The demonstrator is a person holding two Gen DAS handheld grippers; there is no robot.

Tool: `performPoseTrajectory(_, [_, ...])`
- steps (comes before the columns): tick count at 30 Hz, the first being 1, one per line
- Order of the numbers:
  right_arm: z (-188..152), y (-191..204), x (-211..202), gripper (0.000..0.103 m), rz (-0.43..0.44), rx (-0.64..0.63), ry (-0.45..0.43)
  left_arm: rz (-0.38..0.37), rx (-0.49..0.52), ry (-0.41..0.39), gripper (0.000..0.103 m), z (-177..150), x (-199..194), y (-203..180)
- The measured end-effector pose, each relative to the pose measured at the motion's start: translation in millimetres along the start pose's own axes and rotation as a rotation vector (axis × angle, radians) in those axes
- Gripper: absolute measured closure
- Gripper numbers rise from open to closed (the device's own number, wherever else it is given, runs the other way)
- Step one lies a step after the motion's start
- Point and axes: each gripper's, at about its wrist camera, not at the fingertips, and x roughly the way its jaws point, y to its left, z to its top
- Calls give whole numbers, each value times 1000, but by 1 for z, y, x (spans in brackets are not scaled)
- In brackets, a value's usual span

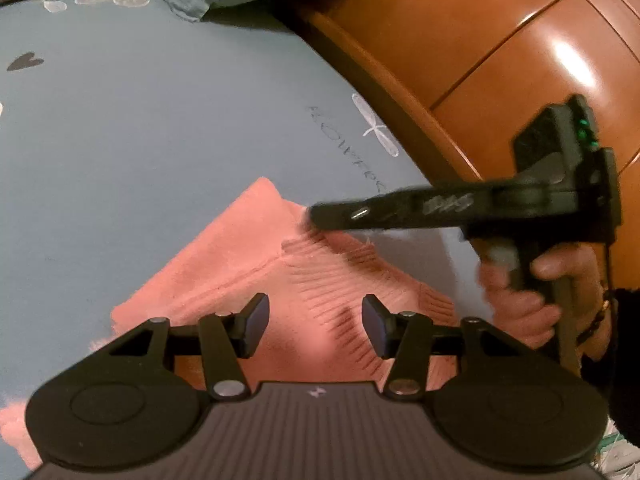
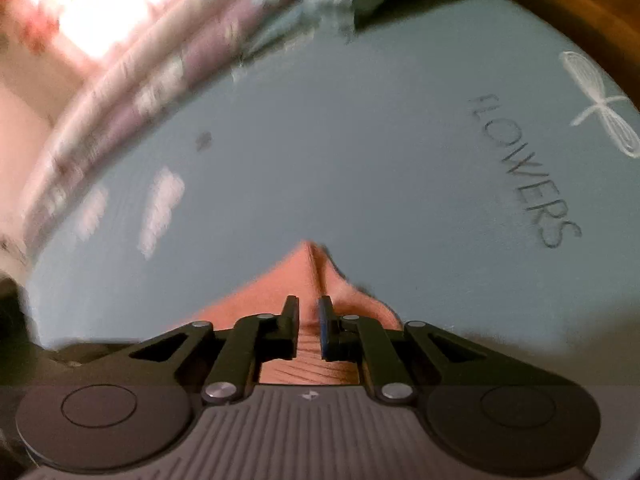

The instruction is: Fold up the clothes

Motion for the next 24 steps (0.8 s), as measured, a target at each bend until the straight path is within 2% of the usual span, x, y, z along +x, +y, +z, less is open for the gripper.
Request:
performPoseTrajectory(2, [7,-10,-1,97,-11,37,-19,31,5,-13,53,-1,-3,-2])
performPoseTrajectory(3, [8,-15,-14,90,-47,60,-48,47,8,-20,53,-1,-5,-2])
performPoseTrajectory(4, [10,-20,-30,87,-86,83,-79,52,22,-30,53,-1,-9,-5])
performPoseTrajectory(7, [-1,-35,-74,85,-70,133,-102,24,54,-56,53,-1,-27,-14])
performPoseTrajectory(10, [-28,-53,-103,84,-28,217,-65,-23,78,-54,52,-6,-38,-26])
performPoseTrajectory(13, [-61,-51,-100,83,32,263,8,-50,86,-22,52,-15,-36,-36])
performPoseTrajectory(14, [-69,-52,-94,83,6,252,35,-60,86,-6,52,-19,-34,-39])
performPoseTrajectory(15, [-77,-52,-87,86,-25,239,61,-60,91,6,52,-22,-30,-41])
performPoseTrajectory(17, [-82,-63,-92,101,-53,285,6,-38,105,35,52,-30,-24,-45])
performPoseTrajectory(18, [-84,-69,-94,100,-66,310,-24,-21,111,47,52,-33,-22,-47])
performPoseTrajectory(19, [-83,-76,-103,98,-119,351,-73,-10,113,57,52,-36,-21,-48])
performPoseTrajectory(20, [-83,-80,-113,90,-140,383,-114,-10,112,65,52,-38,-21,-50])
performPoseTrajectory(21, [-89,-79,-115,84,-139,394,-114,-16,110,71,52,-39,-22,-52])
performPoseTrajectory(24, [-108,-75,-119,82,-131,421,-102,-31,119,88,52,-43,-25,-60])
